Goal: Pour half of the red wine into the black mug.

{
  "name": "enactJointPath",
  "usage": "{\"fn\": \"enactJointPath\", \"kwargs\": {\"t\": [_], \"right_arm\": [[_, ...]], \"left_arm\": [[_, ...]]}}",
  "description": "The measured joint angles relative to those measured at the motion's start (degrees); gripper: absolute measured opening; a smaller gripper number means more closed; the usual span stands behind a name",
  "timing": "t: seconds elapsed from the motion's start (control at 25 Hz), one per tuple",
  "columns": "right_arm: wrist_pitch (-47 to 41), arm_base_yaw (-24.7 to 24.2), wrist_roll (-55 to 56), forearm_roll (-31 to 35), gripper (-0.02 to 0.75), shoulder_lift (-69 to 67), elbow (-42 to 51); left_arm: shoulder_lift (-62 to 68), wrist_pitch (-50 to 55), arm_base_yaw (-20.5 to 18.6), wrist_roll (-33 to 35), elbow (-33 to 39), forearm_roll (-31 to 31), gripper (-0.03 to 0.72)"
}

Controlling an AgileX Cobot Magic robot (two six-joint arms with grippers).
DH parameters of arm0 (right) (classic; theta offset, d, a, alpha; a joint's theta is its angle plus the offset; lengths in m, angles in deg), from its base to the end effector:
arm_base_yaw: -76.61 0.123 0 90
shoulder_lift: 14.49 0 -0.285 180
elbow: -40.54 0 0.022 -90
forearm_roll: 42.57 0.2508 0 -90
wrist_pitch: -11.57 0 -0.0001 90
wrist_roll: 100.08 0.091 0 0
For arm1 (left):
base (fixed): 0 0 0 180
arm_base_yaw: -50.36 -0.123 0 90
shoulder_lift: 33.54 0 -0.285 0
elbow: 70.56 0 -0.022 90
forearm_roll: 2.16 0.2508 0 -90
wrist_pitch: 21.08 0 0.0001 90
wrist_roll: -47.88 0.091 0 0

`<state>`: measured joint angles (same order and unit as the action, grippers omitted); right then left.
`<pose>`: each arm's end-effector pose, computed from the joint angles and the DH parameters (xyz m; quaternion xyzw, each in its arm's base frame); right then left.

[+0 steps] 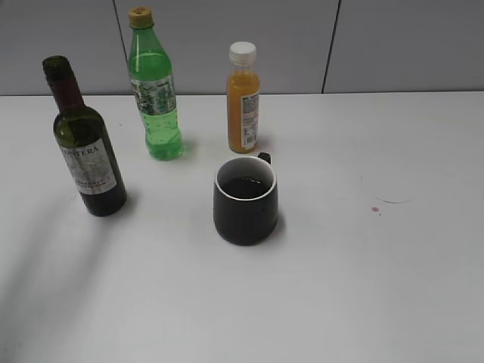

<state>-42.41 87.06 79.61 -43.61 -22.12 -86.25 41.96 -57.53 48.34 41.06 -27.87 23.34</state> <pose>0.0085 0.0002 0.2640 -0.0795 0.8387 0.0386 0.5373 0.2483 -0.0145 0.3082 0.1655 0.6529 0.0175 0.7389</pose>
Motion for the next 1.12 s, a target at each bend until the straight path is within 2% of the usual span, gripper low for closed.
{"fn": "enactJointPath", "kwargs": {"t": [0.2, 0.28, 0.36, 0.48, 0.72, 0.96, 1.12], "right_arm": [[0.00, 0.00, 0.00, 0.00, 0.548, 0.00, 0.00], [0.00, 0.00, 0.00, 0.00, 0.548, 0.00, 0.00], [0.00, 0.00, 0.00, 0.00, 0.548, 0.00, 0.00], [0.00, 0.00, 0.00, 0.06, 0.548, 0.00, 0.00], [0.00, 0.00, 0.00, 0.06, 0.548, 0.00, 0.00], [0.00, 0.00, 0.00, 0.10, 0.548, 0.00, 0.00], [0.00, 0.00, 0.00, 0.10, 0.548, 0.00, 0.00]], "left_arm": [[-9.87, 40.93, 0.00, 0.00, -6.22, -4.36, 0.657], [-12.19, 53.73, 0.00, 0.97, -9.14, -7.34, 0.654], [-13.84, 66.10, 0.00, 5.32, -11.77, -11.83, 0.642], [-14.90, 78.93, -0.11, 11.89, -13.05, -18.89, 0.630], [-22.34, 90.50, -0.30, 21.14, -12.45, -32.38, 0.623], [-37.45, 90.64, -0.30, 22.65, -4.01, -33.14, 0.614], [-46.73, 91.20, -0.30, 21.24, 1.19, -32.98, 0.598]]}}
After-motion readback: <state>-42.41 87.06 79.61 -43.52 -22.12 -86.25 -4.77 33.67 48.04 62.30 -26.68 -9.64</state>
